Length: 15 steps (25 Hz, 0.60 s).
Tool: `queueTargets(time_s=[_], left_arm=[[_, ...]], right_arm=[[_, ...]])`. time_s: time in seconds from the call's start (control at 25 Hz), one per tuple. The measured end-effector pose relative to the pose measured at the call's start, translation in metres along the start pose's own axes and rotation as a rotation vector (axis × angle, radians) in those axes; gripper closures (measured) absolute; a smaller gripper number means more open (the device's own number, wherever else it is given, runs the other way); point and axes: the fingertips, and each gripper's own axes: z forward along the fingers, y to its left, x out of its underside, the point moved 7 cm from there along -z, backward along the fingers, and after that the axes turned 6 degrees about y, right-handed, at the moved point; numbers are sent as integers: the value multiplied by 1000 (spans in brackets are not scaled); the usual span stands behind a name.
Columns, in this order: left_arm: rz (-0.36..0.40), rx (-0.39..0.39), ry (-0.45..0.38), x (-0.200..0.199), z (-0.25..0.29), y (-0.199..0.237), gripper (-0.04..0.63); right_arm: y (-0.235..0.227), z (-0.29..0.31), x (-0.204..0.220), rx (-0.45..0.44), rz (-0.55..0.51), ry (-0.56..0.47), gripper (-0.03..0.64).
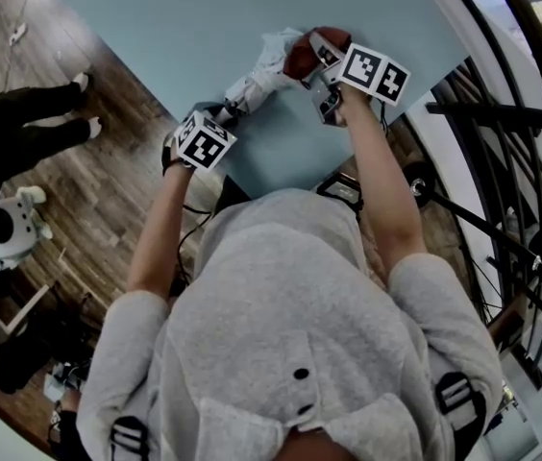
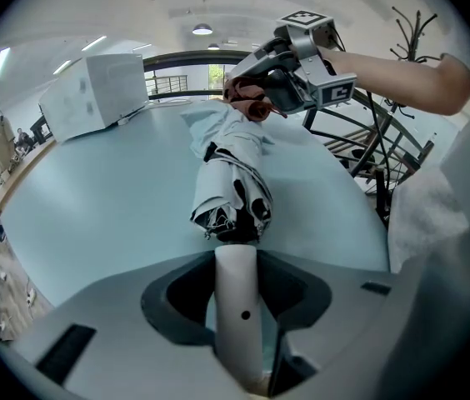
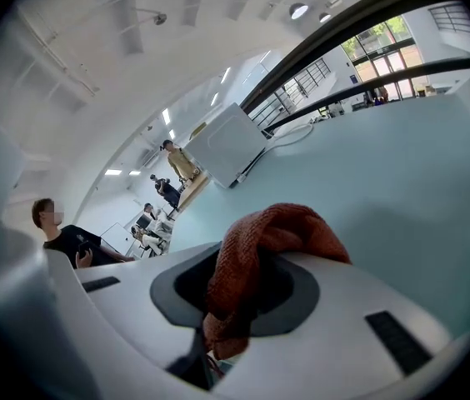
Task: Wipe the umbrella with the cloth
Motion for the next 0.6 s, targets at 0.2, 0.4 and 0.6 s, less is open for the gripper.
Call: queueTargets(time_s=[0.2,0.4,0.6], left_arm=[[-2,3,-1,0,2,-1,434],[-1,0,-3,0,0,1,434],[0,5,-5,-1,1,0,434]], right_arm=[[-2,-2,-5,51,-123,22,538],[-2,-5,-17,128,-268,31,538],[-4,-12,-35,215,-449,38,538]])
